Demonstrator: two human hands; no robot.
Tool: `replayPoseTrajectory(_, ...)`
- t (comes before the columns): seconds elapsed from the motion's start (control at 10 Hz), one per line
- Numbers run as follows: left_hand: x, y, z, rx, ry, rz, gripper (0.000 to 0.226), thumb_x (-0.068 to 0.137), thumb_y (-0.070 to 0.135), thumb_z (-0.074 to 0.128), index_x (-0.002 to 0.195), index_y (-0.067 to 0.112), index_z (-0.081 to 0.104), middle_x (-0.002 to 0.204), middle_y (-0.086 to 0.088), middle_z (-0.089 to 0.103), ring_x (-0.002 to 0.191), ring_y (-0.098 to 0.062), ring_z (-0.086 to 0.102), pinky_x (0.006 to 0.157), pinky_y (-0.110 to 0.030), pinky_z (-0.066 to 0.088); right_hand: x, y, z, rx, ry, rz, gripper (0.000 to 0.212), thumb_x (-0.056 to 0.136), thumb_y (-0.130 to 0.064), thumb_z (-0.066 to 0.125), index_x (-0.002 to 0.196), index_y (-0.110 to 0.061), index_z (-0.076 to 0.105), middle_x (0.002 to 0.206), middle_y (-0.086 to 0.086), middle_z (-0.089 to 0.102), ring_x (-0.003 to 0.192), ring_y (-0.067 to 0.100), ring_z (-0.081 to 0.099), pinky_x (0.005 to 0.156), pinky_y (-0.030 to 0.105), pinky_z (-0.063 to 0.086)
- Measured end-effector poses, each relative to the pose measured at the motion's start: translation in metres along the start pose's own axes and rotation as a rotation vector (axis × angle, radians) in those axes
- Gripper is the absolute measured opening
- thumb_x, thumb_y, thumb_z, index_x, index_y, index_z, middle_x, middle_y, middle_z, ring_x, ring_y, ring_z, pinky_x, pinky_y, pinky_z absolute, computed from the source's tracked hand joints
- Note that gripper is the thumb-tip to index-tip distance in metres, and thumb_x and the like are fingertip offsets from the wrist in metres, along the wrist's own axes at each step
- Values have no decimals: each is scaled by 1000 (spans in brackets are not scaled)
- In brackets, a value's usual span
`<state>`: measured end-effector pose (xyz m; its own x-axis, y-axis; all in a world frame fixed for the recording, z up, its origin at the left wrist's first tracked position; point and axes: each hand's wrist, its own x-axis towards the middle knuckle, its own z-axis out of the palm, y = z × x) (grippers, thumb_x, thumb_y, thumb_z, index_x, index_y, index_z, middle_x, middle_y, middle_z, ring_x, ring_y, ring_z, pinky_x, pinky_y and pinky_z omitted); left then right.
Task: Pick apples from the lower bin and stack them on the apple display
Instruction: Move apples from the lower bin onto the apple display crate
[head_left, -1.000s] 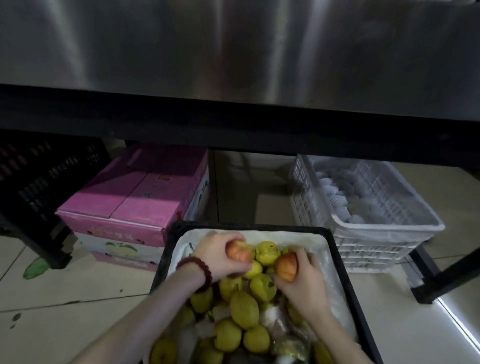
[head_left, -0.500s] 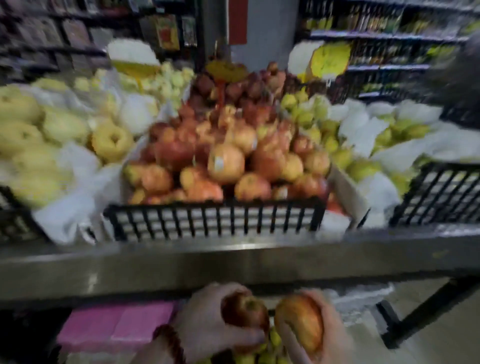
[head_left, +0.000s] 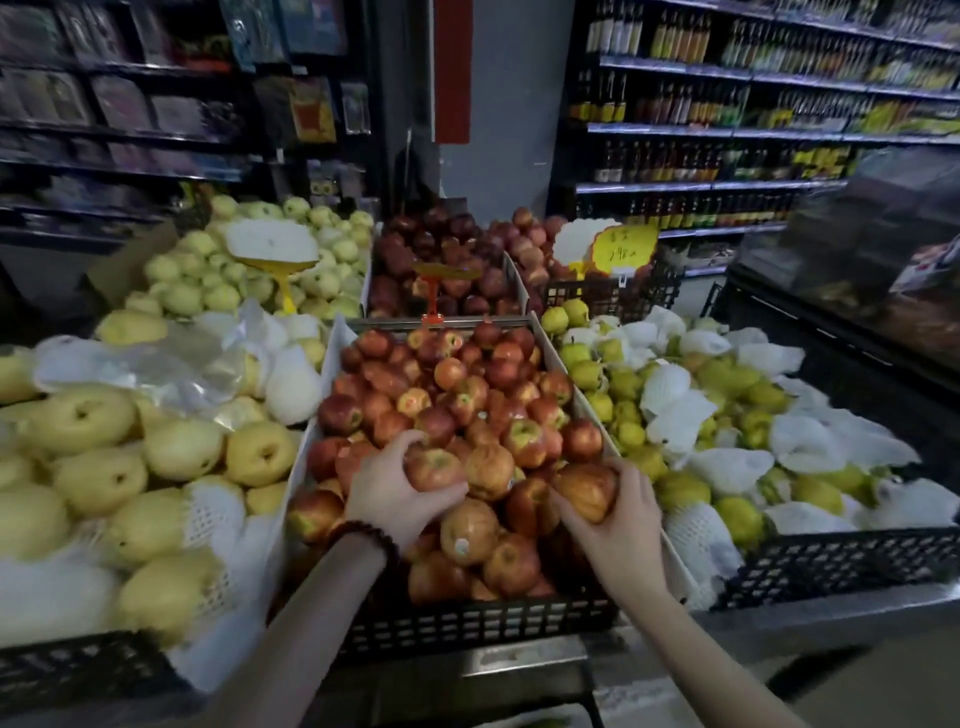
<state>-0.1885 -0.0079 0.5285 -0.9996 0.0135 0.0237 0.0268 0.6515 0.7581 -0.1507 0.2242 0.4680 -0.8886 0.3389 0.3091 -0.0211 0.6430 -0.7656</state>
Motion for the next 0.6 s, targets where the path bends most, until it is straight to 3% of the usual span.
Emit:
replayPoseTrajectory(0.2, 76, 14, 10, -21, -34, -139, 68, 74, 45, 71, 130, 20, 42, 128, -14, 55, 116, -33, 53, 93, -35, 46, 49, -2, 23, -91, -97, 65, 58, 80, -31, 74, 123, -11, 41, 125, 10, 45, 114, 28, 49, 86, 28, 39)
replayPoseTrajectory(0.3, 97, 11, 28, -50, -101, -184, 58, 81, 44, 65, 128, 18, 44, 122, -15, 58, 107, -32, 57, 78, -31, 44, 59, 5, 33, -134, -137, 97, 49, 86, -30, 68, 123, -8, 46, 133, 12, 42, 118, 31, 48, 85, 27, 39)
replayPoseTrajectory(0.5, 111, -7, 49, 37, -276, -190, 39, 85, 34, 59, 122, 18, 58, 132, -7, 58, 119, -26, 54, 100, -34, 44, 71, 21, 35, -212, -209, 194, 62, 92, -28, 58, 146, -11, 34, 143, 17, 42, 128, 34, 46, 100, 36, 41)
replayPoseTrajectory(0.6, 108, -4, 45, 41, -273, -162, 33, 85, 30, 59, 116, 18, 62, 127, -6, 62, 115, -24, 57, 98, -31, 46, 72, 23, 33, -228, -258, 242, 71, 90, -35, 59, 149, -13, 26, 148, 18, 37, 130, 37, 44, 102, 39, 42)
